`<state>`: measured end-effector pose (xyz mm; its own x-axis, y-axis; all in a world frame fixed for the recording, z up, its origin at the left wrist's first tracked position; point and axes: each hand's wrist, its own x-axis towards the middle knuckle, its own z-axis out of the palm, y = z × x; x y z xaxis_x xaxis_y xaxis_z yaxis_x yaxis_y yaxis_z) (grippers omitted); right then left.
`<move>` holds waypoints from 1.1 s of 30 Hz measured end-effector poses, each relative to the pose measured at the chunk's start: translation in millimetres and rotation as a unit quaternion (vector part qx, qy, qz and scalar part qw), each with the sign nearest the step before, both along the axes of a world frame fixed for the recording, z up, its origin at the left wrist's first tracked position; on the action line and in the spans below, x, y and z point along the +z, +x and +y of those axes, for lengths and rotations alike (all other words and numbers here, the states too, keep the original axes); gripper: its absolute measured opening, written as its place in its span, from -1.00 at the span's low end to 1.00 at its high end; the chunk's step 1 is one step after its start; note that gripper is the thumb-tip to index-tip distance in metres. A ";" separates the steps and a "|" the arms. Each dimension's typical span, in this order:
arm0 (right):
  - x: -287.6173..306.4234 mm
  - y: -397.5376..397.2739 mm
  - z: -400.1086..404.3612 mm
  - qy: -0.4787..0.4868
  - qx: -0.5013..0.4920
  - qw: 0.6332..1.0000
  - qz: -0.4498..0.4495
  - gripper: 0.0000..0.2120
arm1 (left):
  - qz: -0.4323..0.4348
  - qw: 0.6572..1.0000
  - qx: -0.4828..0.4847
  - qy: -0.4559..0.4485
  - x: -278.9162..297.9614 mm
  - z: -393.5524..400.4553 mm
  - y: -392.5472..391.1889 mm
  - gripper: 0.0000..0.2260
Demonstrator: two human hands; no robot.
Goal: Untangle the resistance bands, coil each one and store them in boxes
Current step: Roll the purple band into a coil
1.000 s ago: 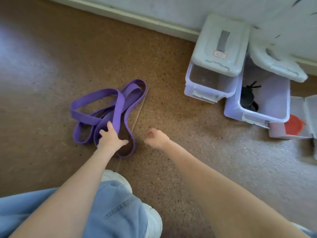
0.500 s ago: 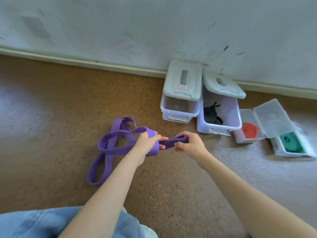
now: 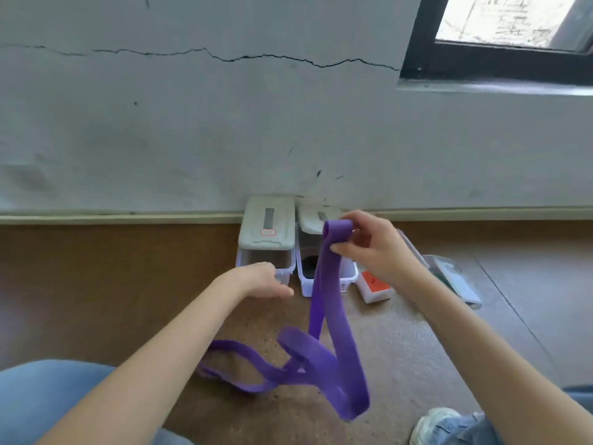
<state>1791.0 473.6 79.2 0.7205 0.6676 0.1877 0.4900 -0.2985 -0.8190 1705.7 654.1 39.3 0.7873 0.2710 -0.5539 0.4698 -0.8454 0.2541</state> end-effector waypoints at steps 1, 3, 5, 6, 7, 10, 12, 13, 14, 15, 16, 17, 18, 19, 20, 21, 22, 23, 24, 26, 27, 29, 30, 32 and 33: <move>1.7 -5.5 1.3 -0.029 0.023 0.999 -0.018 -0.82 | -0.088 0.995 0.015 -0.035 9.5 -3.9 0.8 -0.69; 5.5 -14.1 -1.2 -0.052 0.055 0.997 -0.001 -0.82 | -0.252 0.937 0.070 -0.231 31.7 -8.9 0.0 -0.82; 14.1 -18.7 -8.0 -0.048 0.064 0.995 0.062 -0.78 | -0.317 0.844 0.086 -0.423 53.5 -14.8 -3.3 -0.81; 19.5 -18.7 -10.8 -0.051 0.072 0.992 0.086 -0.76 | -0.324 0.826 0.062 -0.457 62.2 -17.7 -4.6 -0.76; 24.4 -16.5 -13.6 -0.070 0.082 0.991 0.084 -0.76 | -0.326 0.831 0.032 -0.448 68.6 -22.0 -4.6 -0.73; 32.8 -9.6 -17.6 -0.127 0.102 0.985 0.060 -0.77 | -0.348 0.868 -0.015 -0.354 73.7 -34.6 2.9 -0.85; 26.9 -8.6 -18.8 -0.083 0.089 0.985 0.123 -0.67 | -0.375 0.845 0.039 -0.380 68.1 -36.0 8.1 -0.90; 21.4 -11.0 -16.3 -0.067 0.088 0.979 0.169 -0.58 | -0.382 0.825 0.083 -0.408 62.8 -35.1 8.2 -0.89; 14.5 -14.8 -11.3 -0.069 0.095 0.974 0.192 -0.51 | -0.382 0.801 0.129 -0.443 56.9 -33.6 8.0 -0.86; 5.7 -18.1 -5.3 -0.093 0.104 0.975 0.172 -0.47 | -0.376 0.775 0.171 -0.478 51.8 -31.3 8.5 -0.84; -3.6 -20.2 1.2 -0.127 0.099 0.979 0.126 -0.48 | -0.366 0.753 0.206 -0.507 48.6 -30.1 8.5 -0.85; -10.9 -20.1 6.8 -0.161 0.074 0.982 0.061 -0.53 | -0.358 0.740 0.233 -0.519 46.7 -29.6 8.4 -0.85; -14.0 -18.0 10.8 -0.185 0.043 0.982 0.000 -0.60 | -0.355 0.744 0.246 -0.511 45.7 -29.1 8.5 -0.85; -14.8 -15.1 12.4 -0.194 0.022 0.980 -0.034 -0.67 | -0.349 0.763 0.241 -0.488 45.1 -27.7 8.6 -0.83; -15.3 -13.3 12.4 -0.198 0.015 0.979 -0.049 -0.73 | -0.336 0.788 0.223 -0.466 45.3 -26.8 7.8 -0.80; -16.3 -12.2 12.1 -0.200 0.021 0.978 -0.060 -0.76 | -0.318 0.813 0.197 -0.447 45.9 -26.5 6.2 -0.76; -16.6 -12.1 11.9 -0.198 0.036 0.977 -0.068 -0.78 | -0.298 0.835 0.167 -0.432 45.4 -27.1 3.1 -0.73; -15.7 -12.7 11.8 -0.194 0.054 0.977 -0.072 -0.81 | -0.286 0.851 0.136 -0.418 43.8 -28.8 -1.0 -0.71; -15.1 -14.3 12.4 -0.186 0.070 0.978 -0.071 -0.82 | -0.292 0.858 0.117 -0.406 42.4 -31.1 -4.8 -0.72; -15.2 -17.0 13.5 -0.137 0.071 0.988 -0.013 -0.82 | -0.345 0.825 0.129 -0.428 43.7 -33.3 -8.4 -0.78; -16.7 -18.4 11.7 -0.106 0.066 0.991 0.050 -0.83 | -0.369 0.790 0.149 -0.466 46.7 -32.7 -9.3 -0.79; -24.6 -23.0 6.2 -0.103 0.083 0.982 0.132 -0.87 | -0.405 0.709 0.191 -0.545 54.7 -27.6 -9.2 -0.79; -30.8 -26.6 3.3 -0.132 0.090 0.977 0.140 -0.87 | -0.415 0.680 0.207 -0.568 58.8 -22.8 -8.8 -0.78; -36.4 -26.0 -3.7 -0.174 0.077 0.971 0.146 -0.87 | -0.423 0.652 0.234 -0.583 61.4 -12.2 -9.6 -0.80; -32.6 -20.8 -6.3 -0.171 0.058 0.973 0.142 -0.86 | -0.425 0.647 0.249 -0.583 59.8 -6.2 -10.0 -0.84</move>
